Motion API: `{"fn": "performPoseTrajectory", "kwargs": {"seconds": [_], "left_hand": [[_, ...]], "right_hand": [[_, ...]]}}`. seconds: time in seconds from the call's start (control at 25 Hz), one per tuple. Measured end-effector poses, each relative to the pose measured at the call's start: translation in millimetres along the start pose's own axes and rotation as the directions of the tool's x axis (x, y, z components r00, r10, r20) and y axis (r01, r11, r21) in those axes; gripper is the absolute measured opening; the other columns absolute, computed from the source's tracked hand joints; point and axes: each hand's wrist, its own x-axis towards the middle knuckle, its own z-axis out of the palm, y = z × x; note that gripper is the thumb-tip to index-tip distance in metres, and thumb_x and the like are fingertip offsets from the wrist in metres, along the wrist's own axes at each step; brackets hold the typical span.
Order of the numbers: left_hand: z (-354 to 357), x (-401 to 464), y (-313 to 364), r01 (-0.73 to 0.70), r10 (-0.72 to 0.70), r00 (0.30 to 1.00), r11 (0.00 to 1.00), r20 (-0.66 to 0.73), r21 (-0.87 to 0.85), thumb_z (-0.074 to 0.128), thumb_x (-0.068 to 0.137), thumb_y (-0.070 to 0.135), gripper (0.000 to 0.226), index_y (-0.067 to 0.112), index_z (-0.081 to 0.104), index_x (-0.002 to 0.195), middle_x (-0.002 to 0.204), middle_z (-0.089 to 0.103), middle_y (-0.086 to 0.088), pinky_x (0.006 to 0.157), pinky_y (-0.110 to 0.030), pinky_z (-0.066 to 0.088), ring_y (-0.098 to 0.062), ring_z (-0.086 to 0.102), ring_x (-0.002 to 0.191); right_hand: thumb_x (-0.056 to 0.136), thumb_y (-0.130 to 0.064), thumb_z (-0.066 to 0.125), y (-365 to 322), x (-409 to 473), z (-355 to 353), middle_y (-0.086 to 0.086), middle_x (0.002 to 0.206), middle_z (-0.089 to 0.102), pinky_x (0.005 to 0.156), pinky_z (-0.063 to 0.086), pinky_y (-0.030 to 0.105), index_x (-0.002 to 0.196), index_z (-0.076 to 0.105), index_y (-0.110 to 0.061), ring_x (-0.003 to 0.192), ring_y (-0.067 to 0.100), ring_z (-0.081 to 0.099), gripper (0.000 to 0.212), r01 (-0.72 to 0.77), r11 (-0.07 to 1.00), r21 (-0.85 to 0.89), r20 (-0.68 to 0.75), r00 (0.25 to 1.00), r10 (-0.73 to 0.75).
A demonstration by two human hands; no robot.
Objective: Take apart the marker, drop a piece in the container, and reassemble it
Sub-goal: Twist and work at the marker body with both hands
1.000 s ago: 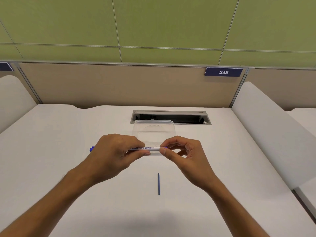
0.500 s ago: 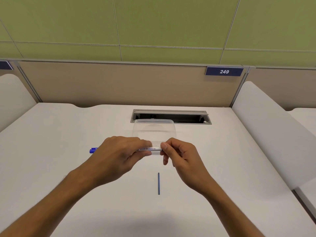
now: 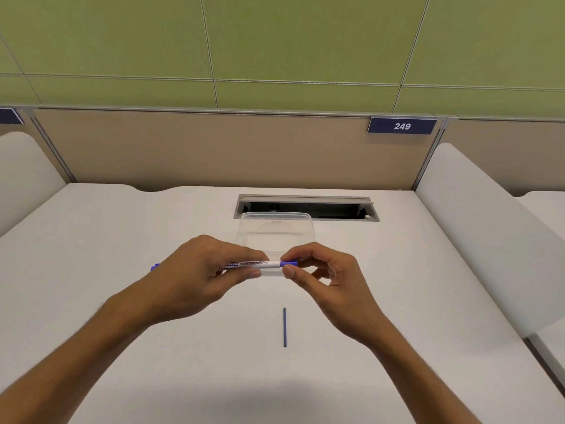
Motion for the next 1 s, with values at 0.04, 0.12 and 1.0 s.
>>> {"fn": "performPoseTrajectory", "kwargs": {"seconds": [0.04, 0.12, 1.0], "left_hand": [[0.0, -0.5, 0.2, 0.002, -0.002, 1.0, 1.0, 0.007, 0.017, 0.054, 0.091, 0.041, 0.022, 0.033, 0.069, 0.105, 0.067, 0.062, 0.014, 0.05, -0.025, 0.037, -0.012, 0.048, 0.055], [-0.4, -1.8, 0.9, 0.006, -0.007, 1.0, 0.998, 0.009, 0.056, 0.053, 0.09, 0.043, 0.022, 0.031, 0.069, 0.099, 0.066, 0.061, 0.012, 0.051, -0.032, 0.041, -0.012, 0.049, 0.057], [-1.3, -6.0, 10.3, -0.057, 0.084, 0.992, 0.961, -0.091, 0.269, 0.057, 0.088, 0.036, 0.016, 0.027, 0.07, 0.091, 0.063, 0.043, 0.02, 0.045, -0.026, 0.035, -0.006, 0.035, 0.051]], "right_hand": [[0.088, -0.031, 0.072, -0.3, -0.7, 0.3, -0.015, 0.093, 0.074, 0.066, 0.051, 0.016, 0.101, 0.069, -0.033, 0.09, 0.008, 0.071, 0.014, -0.015, 1.0, 0.015, 0.001, 1.0, 0.015], [0.084, -0.043, 0.072, -0.4, -0.8, 0.7, -0.012, 0.093, 0.074, 0.066, 0.053, 0.024, 0.106, 0.067, -0.037, 0.089, 0.009, 0.071, 0.023, -0.06, 0.998, 0.026, -0.003, 0.998, 0.061], [0.09, -0.042, 0.063, -3.1, 0.6, 3.5, -0.003, 0.07, 0.071, 0.057, 0.04, 0.008, 0.075, 0.071, -0.021, 0.061, 0.006, 0.063, 0.027, -0.123, 0.982, 0.141, -0.018, 0.992, 0.126]]}}
